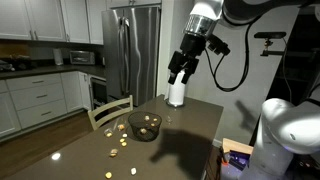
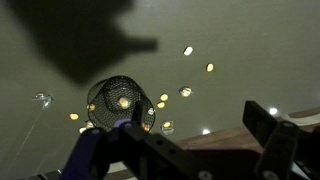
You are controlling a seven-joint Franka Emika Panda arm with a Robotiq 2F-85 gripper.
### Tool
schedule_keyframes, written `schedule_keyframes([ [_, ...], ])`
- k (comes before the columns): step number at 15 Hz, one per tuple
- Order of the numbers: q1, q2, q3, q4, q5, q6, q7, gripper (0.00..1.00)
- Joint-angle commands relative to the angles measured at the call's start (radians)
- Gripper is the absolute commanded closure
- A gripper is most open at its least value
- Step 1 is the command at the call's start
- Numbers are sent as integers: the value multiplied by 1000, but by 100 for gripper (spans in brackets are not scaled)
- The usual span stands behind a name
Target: Move the black basket to the left
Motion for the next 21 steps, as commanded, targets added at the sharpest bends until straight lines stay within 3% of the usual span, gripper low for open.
schedule_keyframes([
  [1,-10,0,6,2,6,-3,-5,0],
  [9,-35,165,-5,124,-18,-52,-1,0],
  [10,-27,98,-5,59,-4,-8,-2,0],
  [21,-36,345,-34,165,-58,-44,-47,0],
])
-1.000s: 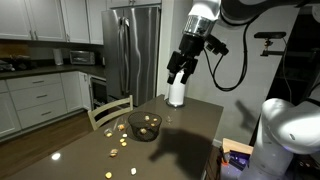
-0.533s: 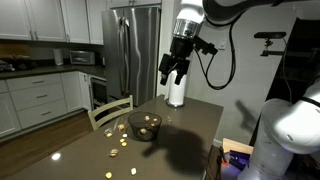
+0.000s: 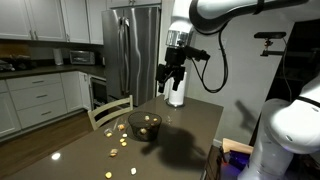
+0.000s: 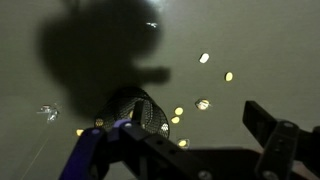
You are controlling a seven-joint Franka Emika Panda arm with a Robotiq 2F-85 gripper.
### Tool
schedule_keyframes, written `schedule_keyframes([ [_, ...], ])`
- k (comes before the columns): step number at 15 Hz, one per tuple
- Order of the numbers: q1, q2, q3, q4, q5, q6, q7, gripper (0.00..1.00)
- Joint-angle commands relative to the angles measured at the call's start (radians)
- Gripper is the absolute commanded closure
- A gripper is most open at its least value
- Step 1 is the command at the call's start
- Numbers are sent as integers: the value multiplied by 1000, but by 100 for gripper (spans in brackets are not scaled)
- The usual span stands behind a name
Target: Move the black basket to the left
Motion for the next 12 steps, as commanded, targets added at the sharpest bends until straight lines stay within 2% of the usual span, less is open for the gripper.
schedule_keyframes([
  [1,-9,136,-20,81,-26,-34,-45,0],
  [4,-11,218,-33,119,-37,-40,-43,0],
  [8,-8,295,-43,99,-30,-6,-9,0],
  [12,-13,363,-66,121,-64,-42,-39,0],
])
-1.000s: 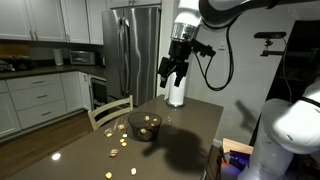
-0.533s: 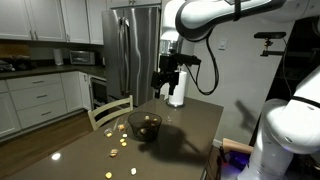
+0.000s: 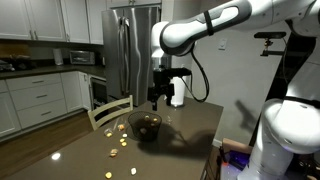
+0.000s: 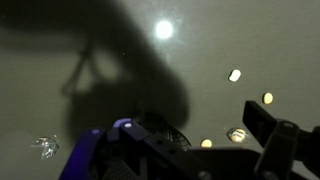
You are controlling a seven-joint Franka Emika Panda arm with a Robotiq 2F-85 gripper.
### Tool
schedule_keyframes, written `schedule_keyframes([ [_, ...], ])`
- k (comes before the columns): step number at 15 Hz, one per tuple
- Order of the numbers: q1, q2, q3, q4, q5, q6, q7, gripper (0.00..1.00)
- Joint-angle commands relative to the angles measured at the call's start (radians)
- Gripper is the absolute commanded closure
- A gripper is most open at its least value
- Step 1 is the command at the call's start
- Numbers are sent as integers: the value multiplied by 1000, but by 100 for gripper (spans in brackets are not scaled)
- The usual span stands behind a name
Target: Move the black basket to the left
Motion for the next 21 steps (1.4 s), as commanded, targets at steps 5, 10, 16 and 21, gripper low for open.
schedule_keyframes([
  [5,-17,110,-52,31,-97,-24,-109,0],
  [10,-11,106,-60,9,-82,-6,-95,0],
  [16,-23,195,-77,44,-113,74,-143,0],
  [21,-41,274,-111,67,-156,148,-171,0],
])
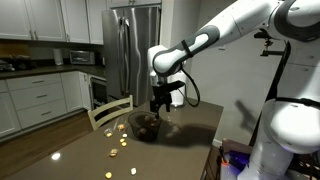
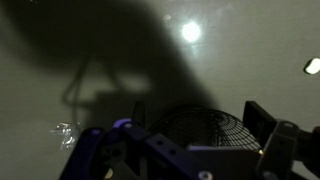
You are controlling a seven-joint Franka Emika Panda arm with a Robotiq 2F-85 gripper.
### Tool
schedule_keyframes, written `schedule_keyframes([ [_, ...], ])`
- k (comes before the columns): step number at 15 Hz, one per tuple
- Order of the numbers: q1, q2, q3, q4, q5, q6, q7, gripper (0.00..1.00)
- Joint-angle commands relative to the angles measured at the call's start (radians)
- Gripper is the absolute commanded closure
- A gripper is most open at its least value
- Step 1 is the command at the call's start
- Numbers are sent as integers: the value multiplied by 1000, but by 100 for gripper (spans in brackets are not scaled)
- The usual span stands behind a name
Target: Move the black basket to the left
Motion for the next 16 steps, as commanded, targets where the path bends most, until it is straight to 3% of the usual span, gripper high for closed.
schedule_keyframes([
  [1,-26,68,-17,44,-15,41,-53,0],
  [8,-38,169,-25,43,58,207,-96,0],
  [14,-48,234,-27,72,82,215,-105,0],
  [15,-50,238,-28,76,84,216,-108,25],
  [16,-50,241,-27,77,85,218,-108,26],
])
